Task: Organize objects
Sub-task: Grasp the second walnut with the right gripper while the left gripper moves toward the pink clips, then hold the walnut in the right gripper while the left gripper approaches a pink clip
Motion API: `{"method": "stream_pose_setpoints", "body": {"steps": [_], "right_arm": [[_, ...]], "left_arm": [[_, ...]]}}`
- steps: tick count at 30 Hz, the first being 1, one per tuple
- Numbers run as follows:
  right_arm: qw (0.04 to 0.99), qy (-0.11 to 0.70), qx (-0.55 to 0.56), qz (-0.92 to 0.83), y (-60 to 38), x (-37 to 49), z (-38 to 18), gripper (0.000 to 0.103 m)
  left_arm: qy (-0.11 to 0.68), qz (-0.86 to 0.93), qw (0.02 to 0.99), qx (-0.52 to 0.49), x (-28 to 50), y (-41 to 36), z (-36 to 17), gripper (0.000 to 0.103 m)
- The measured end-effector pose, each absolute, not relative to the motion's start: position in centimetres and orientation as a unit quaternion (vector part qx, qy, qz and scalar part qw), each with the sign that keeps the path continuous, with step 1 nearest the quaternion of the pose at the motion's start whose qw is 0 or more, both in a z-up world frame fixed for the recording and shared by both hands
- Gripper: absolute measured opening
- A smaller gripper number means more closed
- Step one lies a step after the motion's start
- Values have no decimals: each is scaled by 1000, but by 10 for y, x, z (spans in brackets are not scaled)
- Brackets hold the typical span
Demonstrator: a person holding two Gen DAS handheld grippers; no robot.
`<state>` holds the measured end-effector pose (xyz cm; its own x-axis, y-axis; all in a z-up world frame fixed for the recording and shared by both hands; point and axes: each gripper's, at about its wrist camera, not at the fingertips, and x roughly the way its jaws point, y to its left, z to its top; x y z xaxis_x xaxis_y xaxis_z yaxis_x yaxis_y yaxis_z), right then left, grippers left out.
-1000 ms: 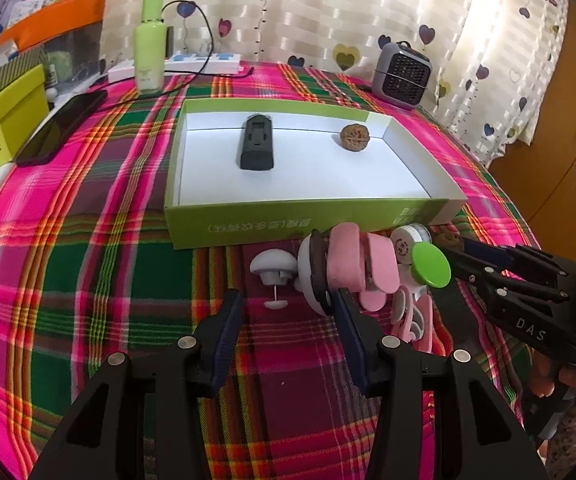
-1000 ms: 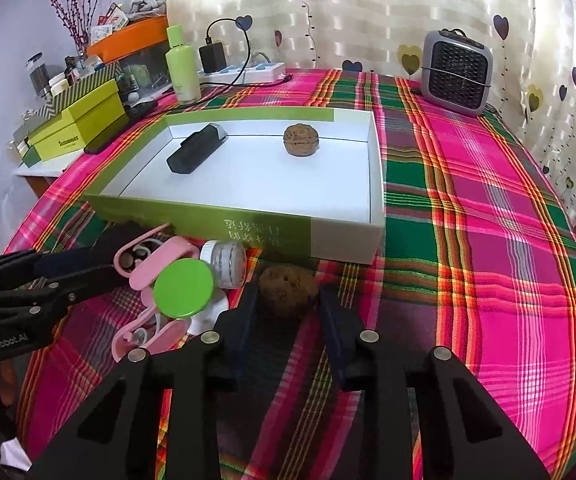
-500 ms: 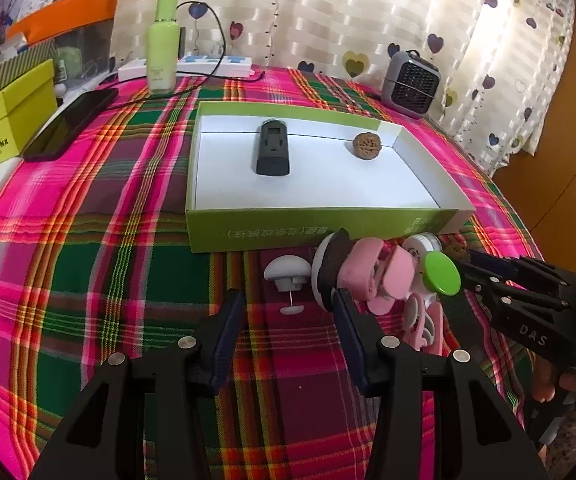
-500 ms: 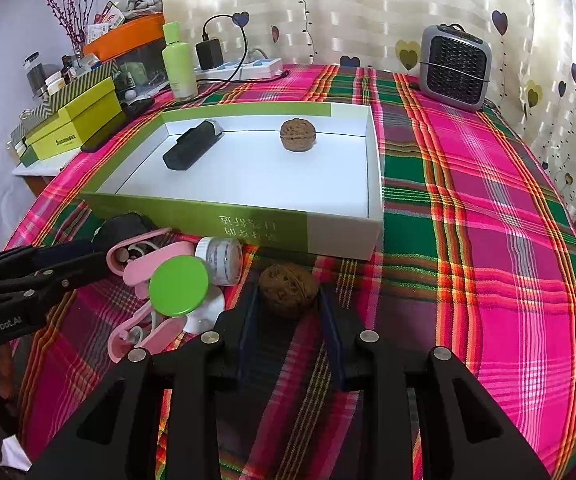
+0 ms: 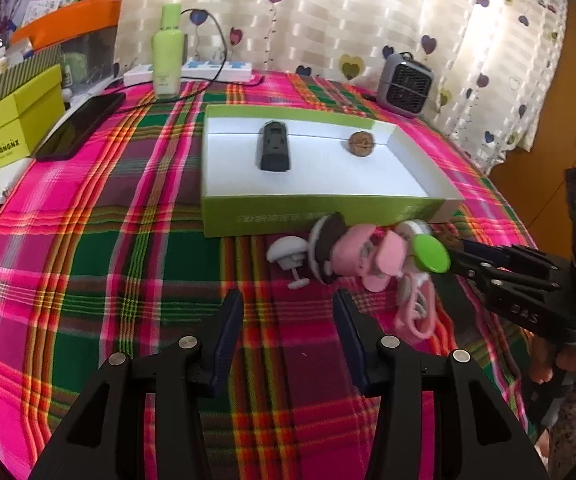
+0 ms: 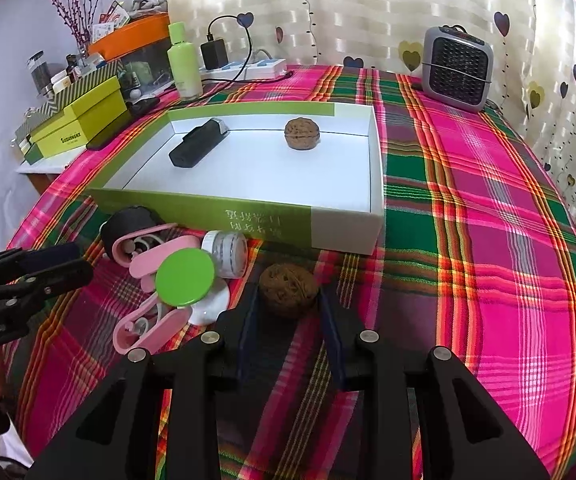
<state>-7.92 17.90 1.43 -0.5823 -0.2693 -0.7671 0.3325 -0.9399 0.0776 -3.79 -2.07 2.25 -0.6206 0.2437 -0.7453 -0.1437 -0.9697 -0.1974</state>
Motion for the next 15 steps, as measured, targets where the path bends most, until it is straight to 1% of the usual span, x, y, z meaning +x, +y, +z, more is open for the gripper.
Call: {"method": "stream_pose_setpoints", "body": {"steps": [12,15], "right_arm": [[170,42,428,-887,185,-67,14,32],[169,40,427,-887,186,-66,14,32]], "left_arm": [[-41,889,176,-421,-29,16,26,45],[-14,892,184,-411,-24,28,28,45]]}}
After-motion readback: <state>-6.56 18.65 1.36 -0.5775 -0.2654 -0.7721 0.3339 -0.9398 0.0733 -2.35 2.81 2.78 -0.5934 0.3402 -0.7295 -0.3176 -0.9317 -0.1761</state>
